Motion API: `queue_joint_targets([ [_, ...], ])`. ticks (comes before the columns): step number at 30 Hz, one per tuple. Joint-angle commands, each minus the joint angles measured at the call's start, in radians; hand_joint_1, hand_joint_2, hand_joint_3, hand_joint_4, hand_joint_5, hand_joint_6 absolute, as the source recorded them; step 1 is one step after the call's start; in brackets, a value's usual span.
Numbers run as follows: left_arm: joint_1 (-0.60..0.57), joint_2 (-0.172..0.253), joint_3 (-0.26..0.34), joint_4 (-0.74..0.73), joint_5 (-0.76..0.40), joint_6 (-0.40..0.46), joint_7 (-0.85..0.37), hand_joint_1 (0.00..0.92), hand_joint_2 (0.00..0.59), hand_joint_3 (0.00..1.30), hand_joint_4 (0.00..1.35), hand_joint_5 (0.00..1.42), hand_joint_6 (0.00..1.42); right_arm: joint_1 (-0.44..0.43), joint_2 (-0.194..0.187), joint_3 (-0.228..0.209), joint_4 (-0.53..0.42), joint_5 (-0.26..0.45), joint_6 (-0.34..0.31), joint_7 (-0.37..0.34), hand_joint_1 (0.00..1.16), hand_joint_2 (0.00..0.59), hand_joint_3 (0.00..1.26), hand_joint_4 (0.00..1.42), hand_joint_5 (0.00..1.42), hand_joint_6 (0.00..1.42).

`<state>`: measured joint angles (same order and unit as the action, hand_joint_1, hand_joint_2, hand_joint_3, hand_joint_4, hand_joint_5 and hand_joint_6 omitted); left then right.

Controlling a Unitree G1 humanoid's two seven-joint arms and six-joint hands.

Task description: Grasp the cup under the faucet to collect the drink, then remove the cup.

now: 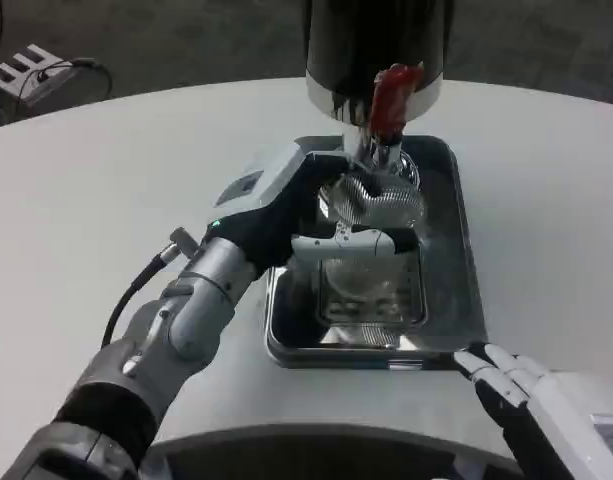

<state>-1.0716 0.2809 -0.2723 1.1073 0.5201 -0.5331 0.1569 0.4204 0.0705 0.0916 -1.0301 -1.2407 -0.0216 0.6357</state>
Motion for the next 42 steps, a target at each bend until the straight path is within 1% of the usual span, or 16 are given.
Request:
queue_joint_targets([
  [1, -0.021, -0.009, -0.020, 0.014, 0.009, 0.015, 0.012, 0.440, 0.001, 0.82, 0.85, 1.07, 1.24, 0.008, 0.046, -0.022, -0.017, 0.026, -0.018, 0.007, 0.37, 0.446, 0.15, 0.06, 0.08, 0.10],
  [4, -0.024, -0.004, -0.029, 0.019, 0.010, 0.027, 0.009, 0.358, 0.021, 0.77, 0.72, 0.98, 1.19, 0.002, 0.047, -0.028, -0.017, 0.030, -0.019, 0.011, 0.37, 0.446, 0.15, 0.06, 0.09, 0.10],
  [7, -0.023, 0.003, -0.033, 0.021, 0.011, 0.030, 0.009, 0.305, 0.034, 0.72, 0.63, 0.88, 1.11, -0.003, 0.051, -0.028, -0.017, 0.032, -0.017, 0.016, 0.37, 0.446, 0.15, 0.06, 0.09, 0.10],
  [10, -0.021, 0.011, -0.032, 0.019, 0.012, 0.030, 0.013, 0.248, 0.036, 0.63, 0.53, 0.80, 1.03, -0.006, 0.049, -0.032, -0.017, 0.046, -0.011, 0.025, 0.37, 0.446, 0.15, 0.06, 0.10, 0.12],
  [12, -0.020, 0.017, -0.030, 0.019, 0.010, 0.029, 0.012, 0.206, 0.030, 0.59, 0.49, 0.76, 0.99, -0.008, 0.047, -0.035, -0.017, 0.057, -0.008, 0.032, 0.37, 0.446, 0.15, 0.06, 0.11, 0.14],
  [16, -0.021, 0.027, -0.027, 0.024, 0.004, 0.023, 0.000, 0.149, 0.020, 0.49, 0.43, 0.68, 0.84, -0.017, 0.050, -0.038, -0.017, 0.052, -0.013, 0.031, 0.37, 0.458, 0.15, 0.06, 0.12, 0.17],
  [18, -0.021, 0.030, -0.029, 0.027, 0.003, 0.019, -0.008, 0.139, 0.026, 0.43, 0.41, 0.62, 0.77, -0.018, 0.048, -0.037, -0.017, 0.052, -0.009, 0.036, 0.37, 0.460, 0.15, 0.07, 0.12, 0.17],
  [22, -0.021, 0.030, -0.030, 0.031, 0.002, 0.012, -0.014, 0.142, 0.035, 0.40, 0.36, 0.56, 0.67, -0.033, 0.044, -0.037, -0.017, 0.051, 0.008, 0.050, 0.37, 0.461, 0.15, 0.07, 0.12, 0.17],
  [27, -0.018, 0.029, -0.023, 0.029, -0.010, 0.000, -0.023, 0.126, 0.033, 0.34, 0.32, 0.52, 0.61, -0.047, 0.036, -0.034, -0.017, 0.046, 0.031, 0.065, 0.38, 0.461, 0.15, 0.08, 0.13, 0.17],
  [32, 0.000, 0.038, 0.005, 0.012, -0.047, -0.036, -0.034, 0.113, 0.037, 0.30, 0.30, 0.52, 0.61, -0.056, 0.029, -0.016, -0.017, 0.034, 0.053, 0.073, 0.38, 0.461, 0.15, 0.08, 0.13, 0.16],
  [39, 0.031, 0.081, 0.033, -0.012, -0.094, -0.075, -0.074, 0.104, 0.039, 0.29, 0.31, 0.52, 0.61, -0.098, 0.017, 0.017, -0.009, 0.010, 0.098, 0.089, 0.38, 0.461, 0.15, 0.08, 0.13, 0.16],
  [42, 0.066, 0.115, 0.056, -0.046, -0.124, -0.100, -0.103, 0.101, 0.035, 0.29, 0.31, 0.53, 0.60, -0.118, 0.011, 0.029, -0.001, 0.000, 0.115, 0.090, 0.38, 0.461, 0.15, 0.08, 0.13, 0.16],
])
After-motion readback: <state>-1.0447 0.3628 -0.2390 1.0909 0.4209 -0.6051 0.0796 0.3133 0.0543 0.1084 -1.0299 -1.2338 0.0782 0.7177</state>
